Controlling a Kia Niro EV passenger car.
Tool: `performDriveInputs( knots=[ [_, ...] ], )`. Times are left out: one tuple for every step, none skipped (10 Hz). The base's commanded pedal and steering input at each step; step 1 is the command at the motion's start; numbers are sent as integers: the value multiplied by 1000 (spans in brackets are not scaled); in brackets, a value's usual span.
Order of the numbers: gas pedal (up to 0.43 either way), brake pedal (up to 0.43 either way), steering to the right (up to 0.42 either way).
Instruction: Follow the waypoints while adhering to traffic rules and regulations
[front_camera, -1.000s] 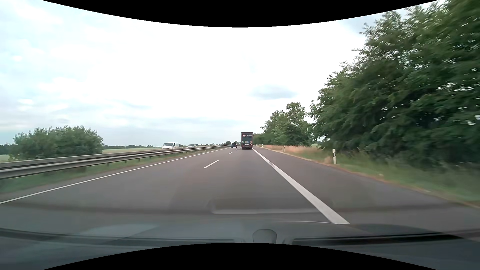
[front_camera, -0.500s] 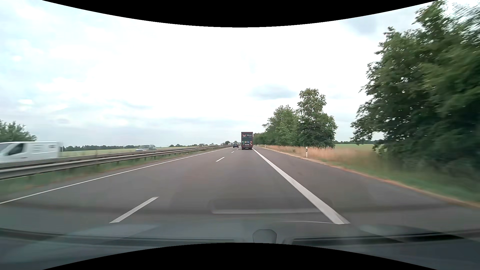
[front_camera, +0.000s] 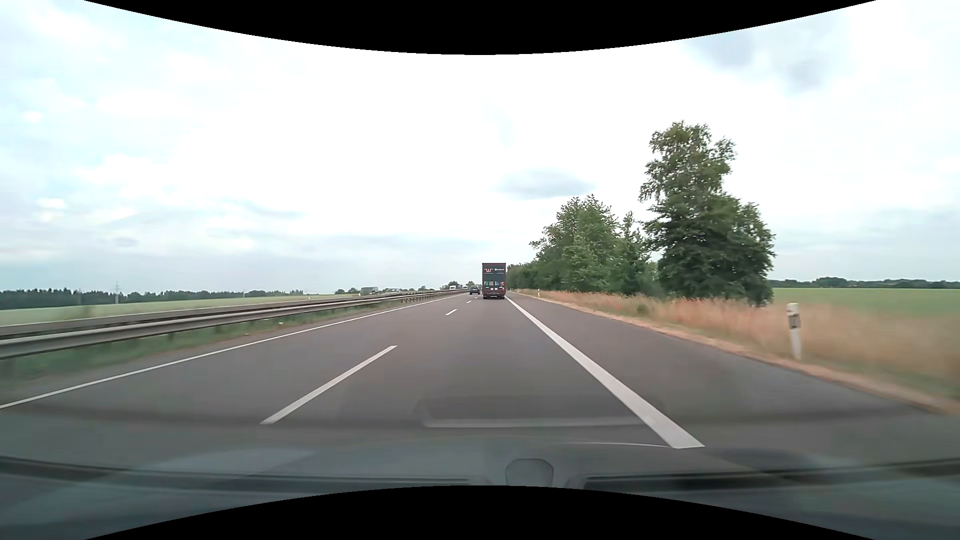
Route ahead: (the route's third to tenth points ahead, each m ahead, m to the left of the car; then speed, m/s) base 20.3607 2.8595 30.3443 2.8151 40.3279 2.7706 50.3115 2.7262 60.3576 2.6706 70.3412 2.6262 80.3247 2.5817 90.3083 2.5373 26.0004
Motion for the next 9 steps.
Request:
performDriveInputs(
  knots=[
    [118,0,-3],
    [118,0,-3],
    [118,0,-3],
    [118,0,-3],
    [118,0,-3],
    [118,0,-3],
    [118,0,-3],
    [118,0,-3],
    [118,0,-3]
  ],
)
